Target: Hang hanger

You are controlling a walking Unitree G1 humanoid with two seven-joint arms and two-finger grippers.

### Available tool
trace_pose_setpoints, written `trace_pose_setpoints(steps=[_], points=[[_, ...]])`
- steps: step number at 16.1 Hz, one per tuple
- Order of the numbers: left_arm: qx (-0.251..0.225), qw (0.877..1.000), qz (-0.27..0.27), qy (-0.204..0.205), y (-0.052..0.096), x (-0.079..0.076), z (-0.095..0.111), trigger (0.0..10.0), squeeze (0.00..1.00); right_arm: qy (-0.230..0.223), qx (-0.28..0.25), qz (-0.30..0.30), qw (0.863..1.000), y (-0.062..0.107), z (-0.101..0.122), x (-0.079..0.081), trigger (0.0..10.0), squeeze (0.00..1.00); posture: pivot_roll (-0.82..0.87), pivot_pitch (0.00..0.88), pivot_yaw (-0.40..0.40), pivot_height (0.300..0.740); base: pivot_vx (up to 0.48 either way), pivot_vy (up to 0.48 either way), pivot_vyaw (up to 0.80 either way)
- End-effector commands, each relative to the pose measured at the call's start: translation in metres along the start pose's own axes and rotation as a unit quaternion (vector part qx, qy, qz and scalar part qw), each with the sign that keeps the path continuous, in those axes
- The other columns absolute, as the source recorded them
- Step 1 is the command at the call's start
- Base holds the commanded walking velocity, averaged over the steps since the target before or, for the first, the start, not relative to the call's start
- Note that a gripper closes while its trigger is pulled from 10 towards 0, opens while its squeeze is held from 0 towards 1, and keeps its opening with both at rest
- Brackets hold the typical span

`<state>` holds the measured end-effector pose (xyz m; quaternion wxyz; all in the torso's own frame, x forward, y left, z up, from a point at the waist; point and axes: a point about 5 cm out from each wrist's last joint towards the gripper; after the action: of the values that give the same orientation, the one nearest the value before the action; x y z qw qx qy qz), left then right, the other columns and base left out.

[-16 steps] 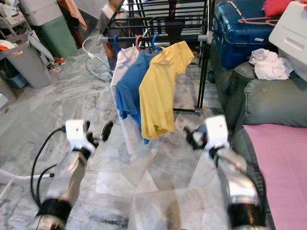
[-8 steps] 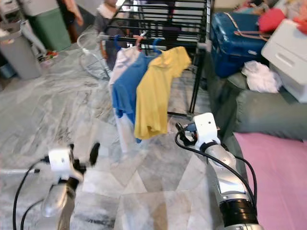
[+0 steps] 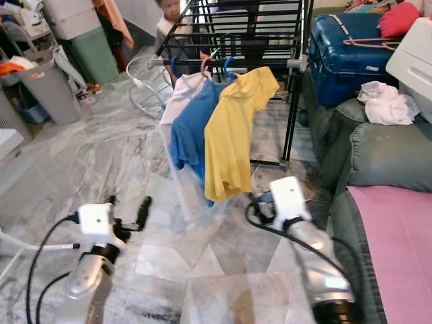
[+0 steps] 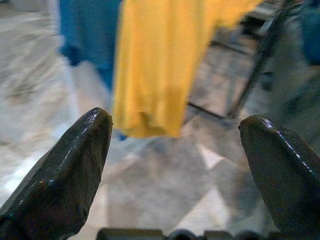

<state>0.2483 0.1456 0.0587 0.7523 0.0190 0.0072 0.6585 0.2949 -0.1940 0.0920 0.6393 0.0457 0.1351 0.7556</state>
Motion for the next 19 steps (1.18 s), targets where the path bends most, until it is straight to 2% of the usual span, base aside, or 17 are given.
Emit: trace_pose_setpoints(steps=[1,3,4,5,6,7,8,10,14,16,18,19], points=[[0.004,1.0,-0.011,-0.026,0.007,0.008,0.003,10.0,0.0,0.0,-0.041,-0.024,0.999,0.008,0.016,-0.011,10.0,0.0,-0.19,0.0,0.162,0.74,0.0,0.0,0.0],[0.012,0.999,-0.013,-0.034,0.012,0.015,0.002,10.0,0.0,0.006,-0.058,-0.023,0.998,0.013,0.02,-0.01,10.0,0.0,-0.19,0.0,0.161,0.74,0.0,0.0,0.0],[0.025,0.998,-0.006,-0.057,0.023,0.03,0.0,10.0,0.0,0.001,-0.053,-0.018,0.998,0.018,0.014,-0.003,10.0,0.0,-0.18,0.0,0.151,0.74,0.0,0.0,0.0],[0.031,0.997,-0.005,-0.071,0.029,0.036,-0.001,10.0,0.0,0.003,-0.055,-0.019,0.998,0.021,0.012,0.0,10.0,0.0,-0.17,0.0,0.148,0.74,0.0,0.0,0.0],[0.034,0.996,-0.004,-0.086,0.032,0.041,-0.002,10.0,0.0,-0.024,-0.047,-0.022,0.998,0.022,0.007,0.004,10.0,0.0,-0.16,0.0,0.137,0.74,0.0,0.0,0.0],[0.034,0.995,0.003,-0.09,0.032,0.044,-0.002,10.0,0.0,-0.032,-0.047,-0.026,0.998,0.022,0.006,0.008,10.0,0.0,-0.15,0.0,0.121,0.74,0.0,0.0,0.0],[0.027,0.996,0.018,-0.086,0.027,0.046,0.0,10.0,0.0,-0.071,-0.041,-0.033,0.996,0.02,0.003,0.013,10.0,0.0,-0.15,0.0,0.105,0.74,0.0,0.0,0.0],[0.009,0.996,0.04,-0.077,0.017,0.044,0.009,10.0,0.0,-0.052,-0.047,-0.016,0.997,0.016,0.006,0.023,10.0,0.0,-0.12,0.0,0.075,0.74,0.0,0.0,0.0],[-0.02,0.994,0.088,-0.065,0.011,0.05,0.027,10.0,0.0,-0.02,-0.048,0.036,0.998,-0.001,0.015,0.043,10.0,0.0,-0.05,0.0,-0.009,0.74,0.0,0.0,0.0],[-0.032,0.993,0.095,-0.055,0.011,0.044,0.033,10.0,0.0,0.0,-0.049,0.051,0.998,-0.011,0.022,0.043,10.0,0.0,-0.03,0.0,-0.058,0.74,0.0,0.0,0.0],[-0.034,0.994,0.094,-0.044,0.008,0.031,0.03,10.0,0.0,0.01,-0.051,0.055,0.997,-0.015,0.027,0.037,10.0,0.0,-0.02,0.0,-0.086,0.74,0.0,0.0,0.0],[-0.035,0.994,0.093,-0.043,0.006,0.027,0.029,10.0,0.0,0.015,-0.049,0.054,0.997,-0.017,0.027,0.034,10.0,0.0,-0.02,0.0,-0.078,0.74,0.0,0.0,0.0]])
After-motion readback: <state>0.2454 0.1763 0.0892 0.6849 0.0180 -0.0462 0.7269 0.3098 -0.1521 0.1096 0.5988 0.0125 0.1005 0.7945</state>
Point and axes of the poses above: a point about 5 cm out from each wrist's last joint towards the gripper, its own y axis pointing back from the gripper into the wrist, its own z axis along the axis of the wrist's last joint, x = y × z, and after that the axes turned 7 degrees about -y, right-handed
